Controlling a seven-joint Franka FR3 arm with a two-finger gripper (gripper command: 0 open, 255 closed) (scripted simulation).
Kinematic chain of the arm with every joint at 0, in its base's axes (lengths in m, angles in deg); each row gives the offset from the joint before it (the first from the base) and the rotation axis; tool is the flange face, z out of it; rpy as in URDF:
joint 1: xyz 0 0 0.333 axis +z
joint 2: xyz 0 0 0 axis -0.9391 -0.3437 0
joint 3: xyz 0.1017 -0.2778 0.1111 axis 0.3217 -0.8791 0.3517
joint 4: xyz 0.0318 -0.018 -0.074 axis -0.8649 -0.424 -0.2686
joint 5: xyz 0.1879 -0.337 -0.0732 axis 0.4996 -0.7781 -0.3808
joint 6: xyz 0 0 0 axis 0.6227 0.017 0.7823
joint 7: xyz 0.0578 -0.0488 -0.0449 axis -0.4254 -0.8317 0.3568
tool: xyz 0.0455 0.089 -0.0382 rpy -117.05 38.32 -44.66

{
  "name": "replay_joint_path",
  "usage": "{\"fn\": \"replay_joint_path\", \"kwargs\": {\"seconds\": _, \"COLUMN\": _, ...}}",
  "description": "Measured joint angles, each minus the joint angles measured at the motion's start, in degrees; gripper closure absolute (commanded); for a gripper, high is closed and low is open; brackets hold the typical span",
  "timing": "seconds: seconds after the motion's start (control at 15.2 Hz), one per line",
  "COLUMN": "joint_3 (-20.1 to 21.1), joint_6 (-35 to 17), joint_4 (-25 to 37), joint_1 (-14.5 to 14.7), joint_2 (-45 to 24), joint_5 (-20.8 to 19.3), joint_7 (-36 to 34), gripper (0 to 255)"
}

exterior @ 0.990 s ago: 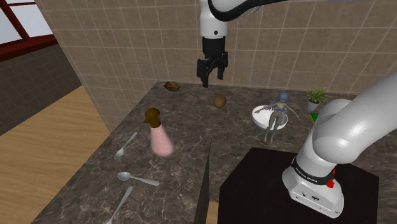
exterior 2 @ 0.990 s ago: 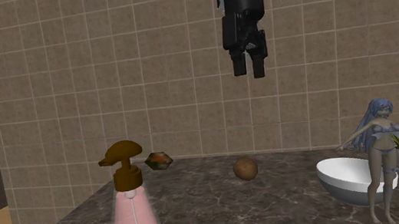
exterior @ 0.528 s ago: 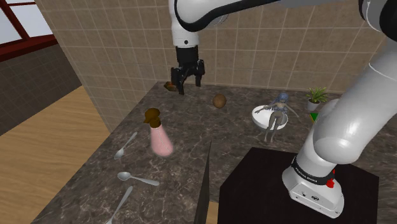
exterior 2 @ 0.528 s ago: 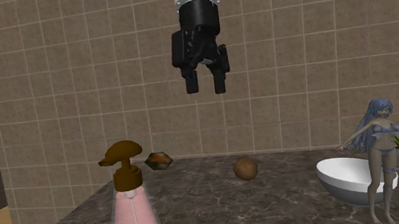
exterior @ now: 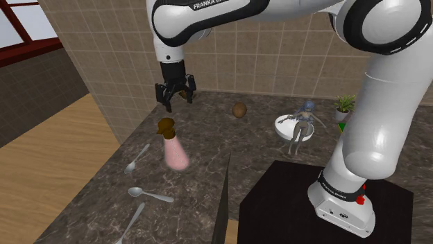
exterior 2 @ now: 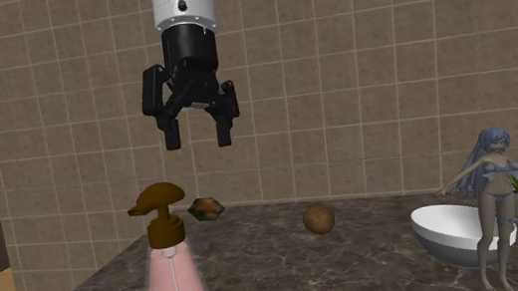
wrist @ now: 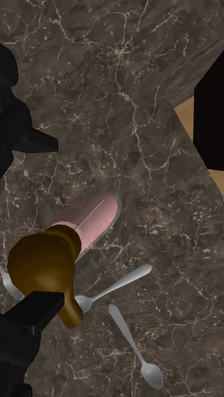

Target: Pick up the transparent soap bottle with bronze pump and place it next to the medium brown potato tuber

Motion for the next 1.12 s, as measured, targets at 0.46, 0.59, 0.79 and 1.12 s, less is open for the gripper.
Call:
{"fn": "replay_joint_path", "kwargs": {"seconds": 0.46, "joint_3": 1.1, "joint_6": 1.7, "joint_4": 13.7, "joint_1": 3.2, "joint_2": -12.7, "joint_5": -2.1, "joint_7": -4.0, "gripper": 0}}
{"fn": "replay_joint_path", "kwargs": {"seconds": 0.59, "joint_3": 1.1, "joint_6": 0.3, "joint_4": 12.6, "joint_1": 3.3, "joint_2": -12.9, "joint_5": -2.1, "joint_7": -4.0, "gripper": 0}}
{"fn": "replay_joint_path", "kwargs": {"seconds": 0.79, "joint_3": 1.1, "joint_6": -1.9, "joint_4": 10.7, "joint_1": 3.4, "joint_2": -13.2, "joint_5": -2.1, "joint_7": -4.0, "gripper": 0}}
{"fn": "replay_joint_path", "kwargs": {"seconds": 1.12, "joint_3": 1.2, "joint_6": -3.1, "joint_4": 9.5, "joint_1": 3.5, "joint_2": -13.3, "joint_5": -2.1, "joint_7": -4.0, "gripper": 0}}
